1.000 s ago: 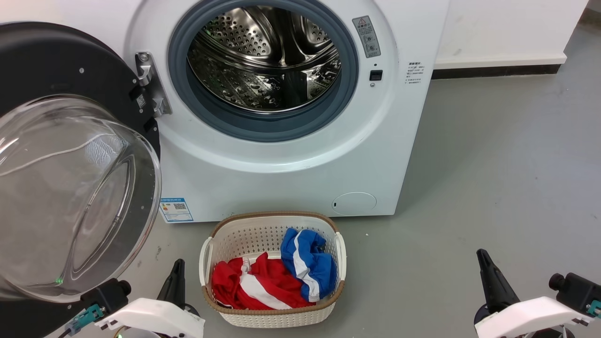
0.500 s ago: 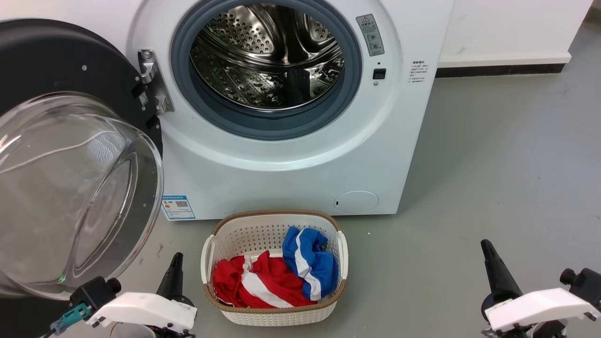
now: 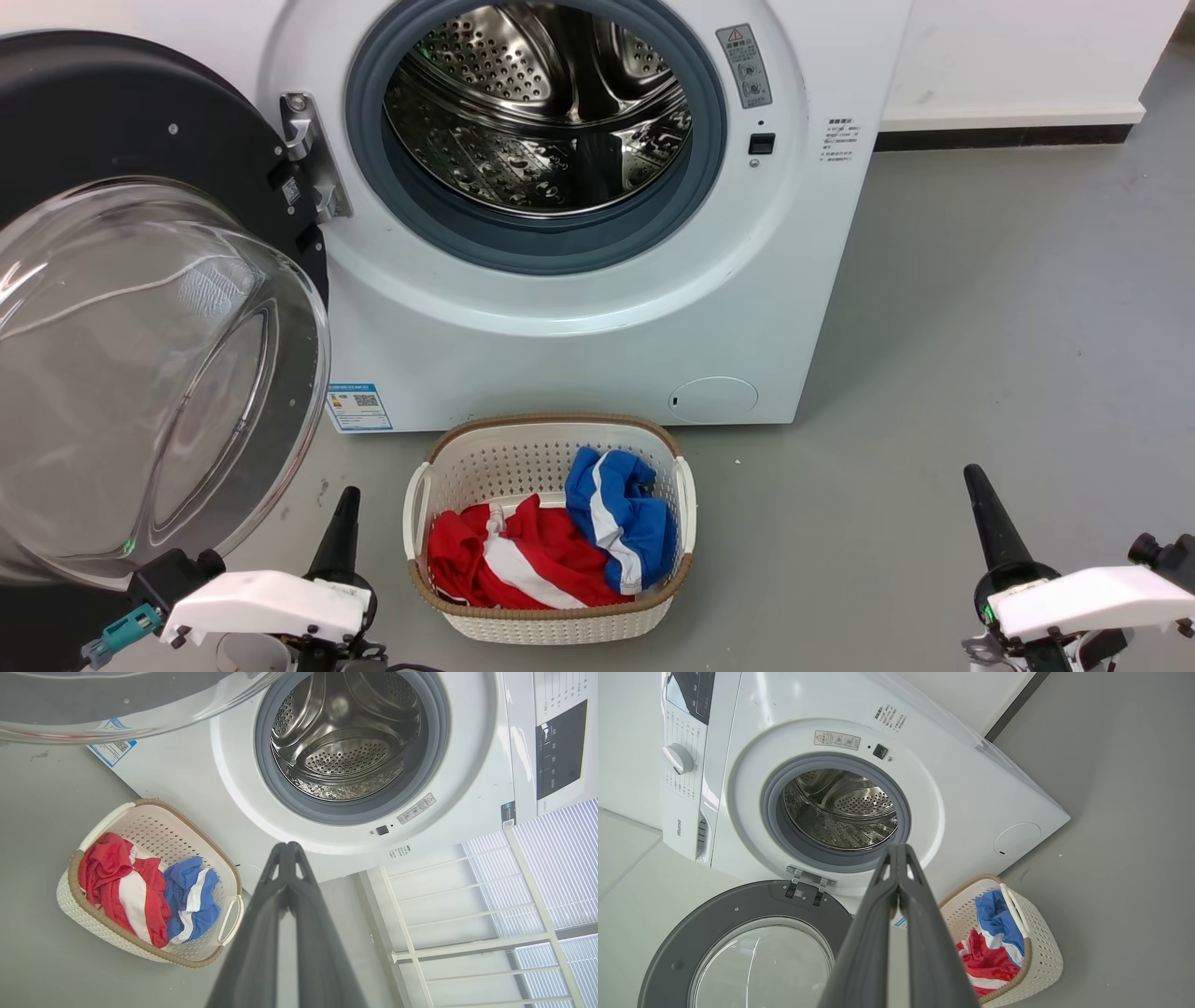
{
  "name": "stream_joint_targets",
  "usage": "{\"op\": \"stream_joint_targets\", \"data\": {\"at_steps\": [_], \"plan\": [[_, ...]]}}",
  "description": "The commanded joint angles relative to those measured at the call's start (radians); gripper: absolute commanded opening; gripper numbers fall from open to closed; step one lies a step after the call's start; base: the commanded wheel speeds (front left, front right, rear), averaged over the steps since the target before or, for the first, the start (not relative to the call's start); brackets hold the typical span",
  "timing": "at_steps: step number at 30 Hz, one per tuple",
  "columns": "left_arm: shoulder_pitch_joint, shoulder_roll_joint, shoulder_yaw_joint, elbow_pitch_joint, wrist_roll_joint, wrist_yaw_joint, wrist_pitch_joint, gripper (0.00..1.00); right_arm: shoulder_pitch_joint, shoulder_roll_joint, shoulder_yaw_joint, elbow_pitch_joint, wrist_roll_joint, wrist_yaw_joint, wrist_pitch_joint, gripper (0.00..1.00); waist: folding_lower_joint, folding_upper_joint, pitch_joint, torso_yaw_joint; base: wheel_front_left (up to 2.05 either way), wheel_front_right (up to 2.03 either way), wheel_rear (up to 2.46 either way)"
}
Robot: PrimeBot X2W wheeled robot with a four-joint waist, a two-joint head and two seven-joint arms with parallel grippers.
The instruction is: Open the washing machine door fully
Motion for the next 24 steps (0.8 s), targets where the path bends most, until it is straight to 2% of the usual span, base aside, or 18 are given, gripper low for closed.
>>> {"op": "stream_joint_targets", "data": {"at_steps": [1,24], "plan": [[-0.024,-0.003,0.015,-0.010,-0.026,-0.009,0.009,0.00,-0.028,-0.002,-0.005,-0.003,0.034,0.000,0.005,0.00,0.0000,0.0000,0.001,0.001,0.00,0.00,0.00],[-0.038,-0.039,0.084,-0.011,-0.212,-0.055,0.067,0.00,-0.057,-0.002,-0.024,0.016,0.275,0.000,0.037,0.00,0.0000,0.0000,0.009,0.013,0.00,0.00,0.00]]}}
